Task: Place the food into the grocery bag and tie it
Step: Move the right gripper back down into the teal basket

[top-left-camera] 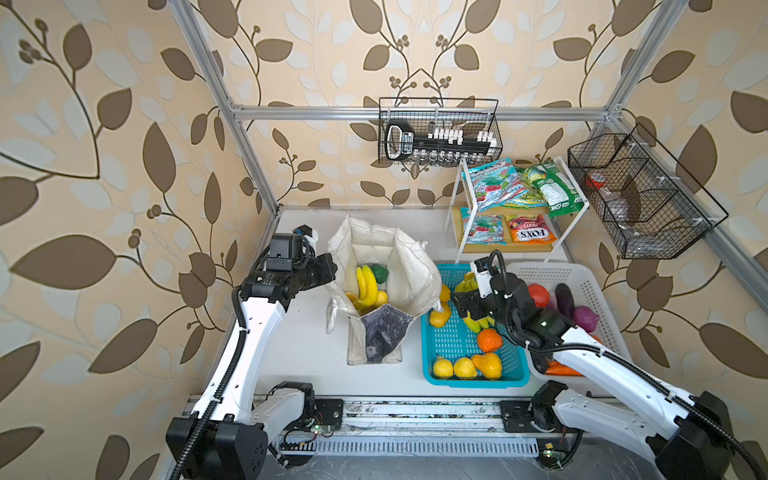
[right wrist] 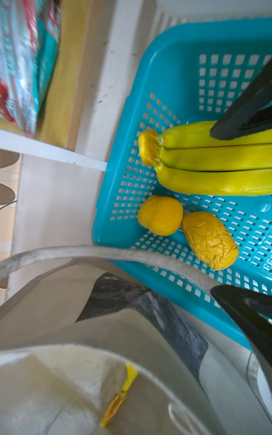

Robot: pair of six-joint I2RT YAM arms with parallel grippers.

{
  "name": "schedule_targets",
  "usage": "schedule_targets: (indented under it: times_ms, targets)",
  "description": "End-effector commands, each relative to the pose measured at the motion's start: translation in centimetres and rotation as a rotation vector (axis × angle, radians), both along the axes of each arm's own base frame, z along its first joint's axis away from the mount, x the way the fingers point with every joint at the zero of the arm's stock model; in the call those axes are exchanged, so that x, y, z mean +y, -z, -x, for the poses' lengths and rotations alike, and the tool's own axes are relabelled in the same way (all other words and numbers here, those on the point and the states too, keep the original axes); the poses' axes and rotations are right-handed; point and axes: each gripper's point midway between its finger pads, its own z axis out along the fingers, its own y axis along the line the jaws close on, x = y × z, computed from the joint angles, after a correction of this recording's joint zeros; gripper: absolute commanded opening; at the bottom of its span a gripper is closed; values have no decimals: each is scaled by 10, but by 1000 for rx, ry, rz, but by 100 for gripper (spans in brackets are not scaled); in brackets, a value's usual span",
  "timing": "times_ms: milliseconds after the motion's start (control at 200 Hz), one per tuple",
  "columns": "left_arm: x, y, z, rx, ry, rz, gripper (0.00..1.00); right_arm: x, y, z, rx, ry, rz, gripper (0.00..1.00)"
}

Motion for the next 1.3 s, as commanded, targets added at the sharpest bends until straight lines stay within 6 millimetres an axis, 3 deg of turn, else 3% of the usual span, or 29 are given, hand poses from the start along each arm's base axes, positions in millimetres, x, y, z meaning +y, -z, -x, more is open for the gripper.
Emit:
schedule_targets:
  times_ms: [0, 110, 210, 400, 635, 810, 1065, 1185, 1295]
  targets:
    - [1, -8, -3, -36, 5, -5, 0, 11, 4, -8, 4, -14, -75, 93]
    - [0, -9, -3, -42, 8, 4, 0, 11, 17, -14, 1, 4, -79, 83]
    - [1, -7, -3, -34, 9, -1, 0, 6, 31, -21, 21, 59, -66, 67]
    - [0, -9, -3, -45, 11, 1, 0, 24, 45, -30, 39, 22, -117, 62]
    - [1, -8, -3, -40, 9, -3, 0, 43, 64, -46, 67, -4, -123, 67]
    - [-1, -7, -4, -39, 21, 5, 0, 47, 82, -52, 101, 10, -116, 67]
    - [-6, -10, -3, -45, 43, 18, 0, 50, 90, -59, 100, 31, -108, 67]
    - [-8, -11, -4, -64, 50, 28, 0, 54, 94, -61, 117, 31, -92, 76]
    - [-6, -10, -4, -54, 46, 21, 0, 48, 97, -65, 101, 61, -65, 76]
